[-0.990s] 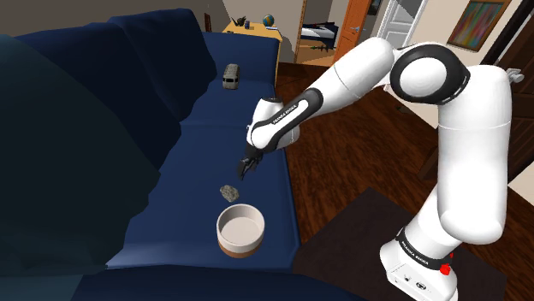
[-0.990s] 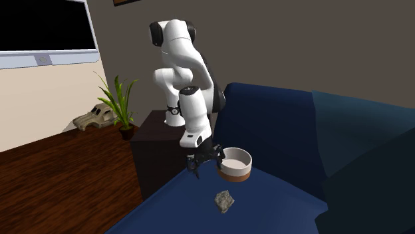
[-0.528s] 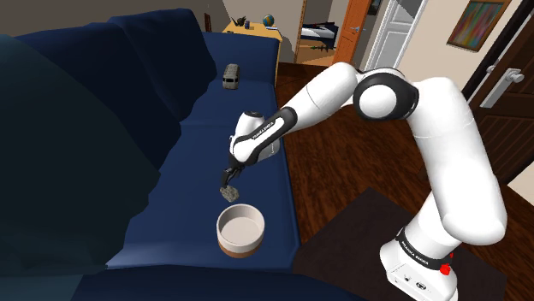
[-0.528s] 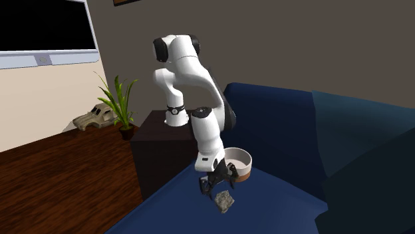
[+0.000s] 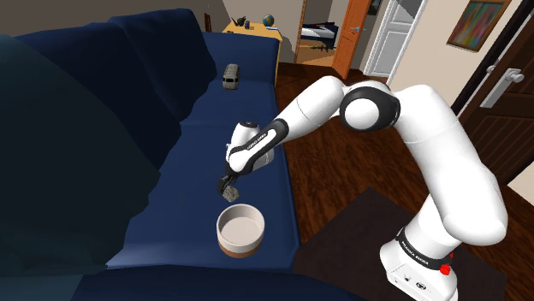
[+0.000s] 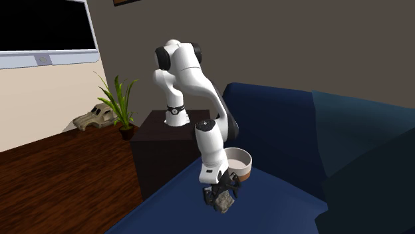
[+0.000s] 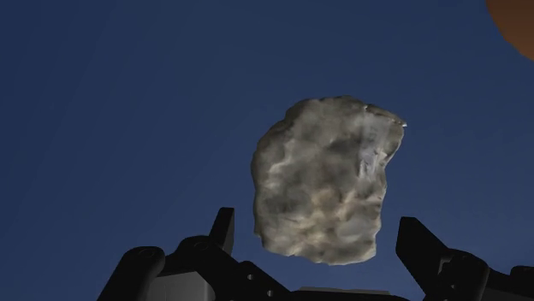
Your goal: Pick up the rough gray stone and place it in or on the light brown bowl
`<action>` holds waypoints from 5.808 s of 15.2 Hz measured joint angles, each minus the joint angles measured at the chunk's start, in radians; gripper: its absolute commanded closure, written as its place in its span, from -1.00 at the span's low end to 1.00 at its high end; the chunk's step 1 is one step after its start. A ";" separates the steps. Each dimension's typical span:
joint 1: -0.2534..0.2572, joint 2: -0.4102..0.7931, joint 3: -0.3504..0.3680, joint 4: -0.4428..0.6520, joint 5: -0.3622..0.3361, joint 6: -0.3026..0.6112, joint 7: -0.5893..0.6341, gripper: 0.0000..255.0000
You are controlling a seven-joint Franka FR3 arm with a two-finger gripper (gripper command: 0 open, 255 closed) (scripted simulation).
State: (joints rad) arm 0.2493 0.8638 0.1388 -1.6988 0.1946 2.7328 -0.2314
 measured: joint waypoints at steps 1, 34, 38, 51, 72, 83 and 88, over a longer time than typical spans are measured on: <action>0.002 0.007 -0.001 0.006 -0.001 0.000 0.001 -1.00; 0.003 -0.164 -0.007 -0.049 -0.004 -0.112 0.031 1.00; 0.003 -0.207 -0.008 -0.058 -0.006 -0.145 0.039 1.00; 0.033 -0.370 0.001 -0.191 -0.003 -0.167 0.089 1.00; 0.212 -0.559 0.069 -0.653 0.011 0.142 0.302 1.00; 0.216 -0.472 0.068 -0.643 0.009 0.218 0.293 1.00; 0.216 -0.472 0.068 -0.643 0.009 0.219 0.293 -1.00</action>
State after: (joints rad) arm 0.4650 0.3916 0.2065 -2.3413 0.2040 2.9514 0.0616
